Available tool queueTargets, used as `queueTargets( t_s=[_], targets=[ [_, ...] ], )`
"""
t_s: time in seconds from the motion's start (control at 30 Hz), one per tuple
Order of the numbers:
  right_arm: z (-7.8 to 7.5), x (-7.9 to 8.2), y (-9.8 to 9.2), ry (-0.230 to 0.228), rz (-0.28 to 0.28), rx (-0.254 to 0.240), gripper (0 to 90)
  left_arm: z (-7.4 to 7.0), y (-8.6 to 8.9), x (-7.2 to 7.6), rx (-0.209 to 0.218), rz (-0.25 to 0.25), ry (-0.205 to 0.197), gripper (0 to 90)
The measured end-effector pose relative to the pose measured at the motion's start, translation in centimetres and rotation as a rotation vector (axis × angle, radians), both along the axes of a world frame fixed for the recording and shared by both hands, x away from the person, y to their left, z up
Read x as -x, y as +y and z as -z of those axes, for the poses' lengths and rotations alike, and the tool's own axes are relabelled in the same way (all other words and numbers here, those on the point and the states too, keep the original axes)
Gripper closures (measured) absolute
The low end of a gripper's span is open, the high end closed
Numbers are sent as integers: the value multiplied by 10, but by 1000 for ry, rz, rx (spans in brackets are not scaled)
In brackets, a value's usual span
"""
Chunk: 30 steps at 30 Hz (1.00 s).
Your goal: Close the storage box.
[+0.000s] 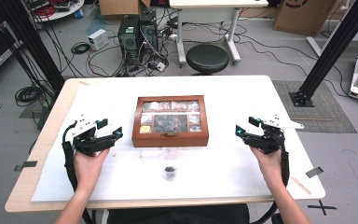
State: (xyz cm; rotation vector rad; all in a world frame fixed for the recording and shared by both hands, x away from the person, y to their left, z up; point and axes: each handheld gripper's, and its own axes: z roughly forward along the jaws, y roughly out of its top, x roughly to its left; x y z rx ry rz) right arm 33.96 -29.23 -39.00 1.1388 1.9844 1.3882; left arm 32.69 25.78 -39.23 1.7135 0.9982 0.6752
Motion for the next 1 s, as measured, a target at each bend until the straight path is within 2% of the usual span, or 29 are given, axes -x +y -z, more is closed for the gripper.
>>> queueTargets(
  t_s=[0.13, 0.37, 1.0],
  targets=[
    [2, -1, 1, 3, 2, 5, 291, 1, -1, 0, -22, -3, -14, 313],
    [3, -2, -4, 9, 16, 0, 282, 2, -3, 0, -30, 1, -15, 313],
    [6, -6, -6, 26, 23, 3, 260, 7, 3, -1, -6, -25, 3, 312]
  ],
)
